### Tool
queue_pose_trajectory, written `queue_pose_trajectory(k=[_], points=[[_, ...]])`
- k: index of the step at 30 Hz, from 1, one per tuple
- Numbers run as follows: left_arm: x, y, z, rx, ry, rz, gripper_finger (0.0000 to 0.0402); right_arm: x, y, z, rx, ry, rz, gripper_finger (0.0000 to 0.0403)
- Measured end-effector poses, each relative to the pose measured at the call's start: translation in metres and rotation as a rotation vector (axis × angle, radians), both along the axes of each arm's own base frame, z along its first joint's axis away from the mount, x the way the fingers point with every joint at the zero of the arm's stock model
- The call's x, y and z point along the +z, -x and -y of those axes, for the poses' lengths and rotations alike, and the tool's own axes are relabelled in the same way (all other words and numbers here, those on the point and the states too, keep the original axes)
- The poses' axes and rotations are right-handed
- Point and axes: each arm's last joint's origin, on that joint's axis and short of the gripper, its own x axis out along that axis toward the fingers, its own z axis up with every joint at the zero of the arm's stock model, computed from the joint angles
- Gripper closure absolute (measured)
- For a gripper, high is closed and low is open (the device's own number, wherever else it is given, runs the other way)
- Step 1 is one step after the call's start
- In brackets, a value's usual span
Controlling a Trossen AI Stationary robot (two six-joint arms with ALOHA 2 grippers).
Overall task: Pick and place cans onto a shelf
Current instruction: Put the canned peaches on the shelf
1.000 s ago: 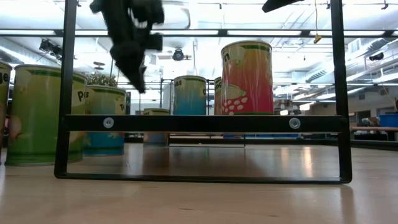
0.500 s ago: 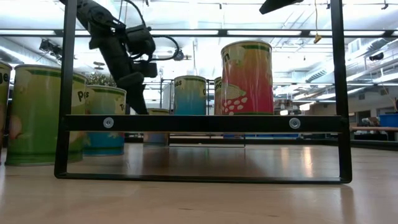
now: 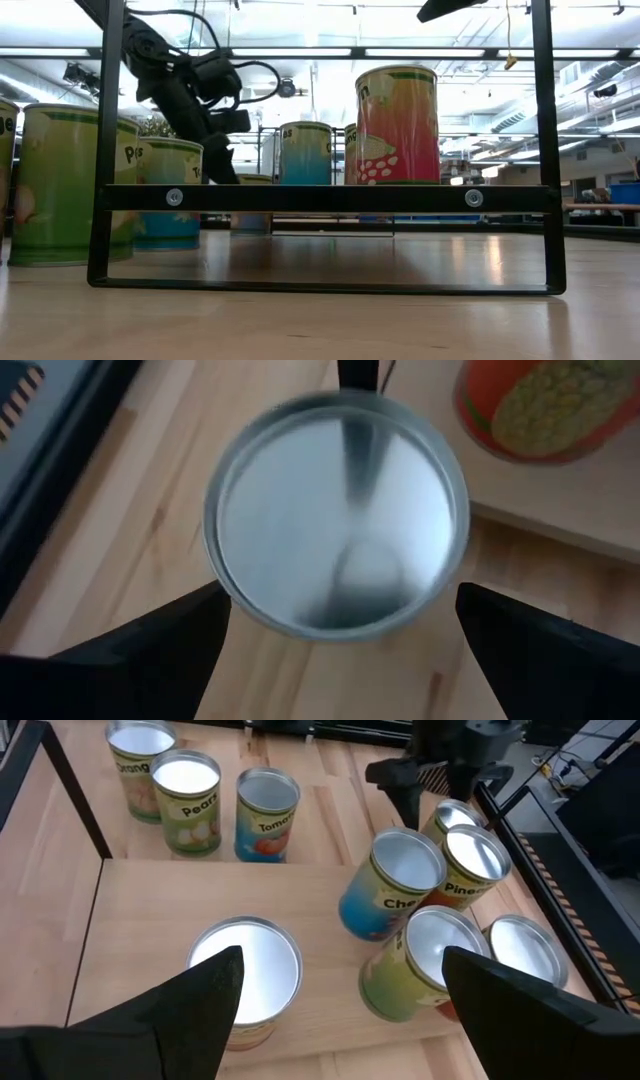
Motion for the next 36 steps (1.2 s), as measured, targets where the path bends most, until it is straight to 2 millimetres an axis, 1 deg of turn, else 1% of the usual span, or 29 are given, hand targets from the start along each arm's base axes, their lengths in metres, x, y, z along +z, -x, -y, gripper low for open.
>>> queue_pose_trajectory(k=[9, 15, 18, 26, 28, 30, 36], points=[[-0.001, -0.004, -0.001, -0.033, -0.053, 0.107, 0.0008, 0.0, 0.0, 0.0, 0.001, 0.001, 0.0, 0.0053], [0.0, -0.004, -0.002, -0.034, -0.06, 0.121, 0.001, 0.0, 0.0, 0.0, 0.001, 0.002, 0.0, 0.0053], [0.0, -0.004, -0.002, -0.034, -0.06, 0.121, 0.0021, 0.0, 0.0, 0.0, 0.001, 0.002, 0.0, 0.0053], [0.001, -0.004, -0.001, -0.028, -0.052, 0.12, 0.0067, 0.0, 0.0, 0.0, 0.001, 0.002, 0.0, 0.0053], [0.004, 0.0, 0.0, -0.026, -0.061, 0.103, 0.0073, 0.0, 0.0, 0.0, 0.001, 0.002, 0.0, 0.0053], [0.012, 0.004, 0.002, -0.015, -0.074, 0.082, 0.0074, 0.0, 0.0, 0.0, 0.002, 0.002, 0.0, 0.0053], [0.052, 0.019, 0.012, 0.0, -0.07, 0.082, 0.0074, 0.0, 0.0, 0.0, 0.004, 0.006, -0.003, 0.0053]])
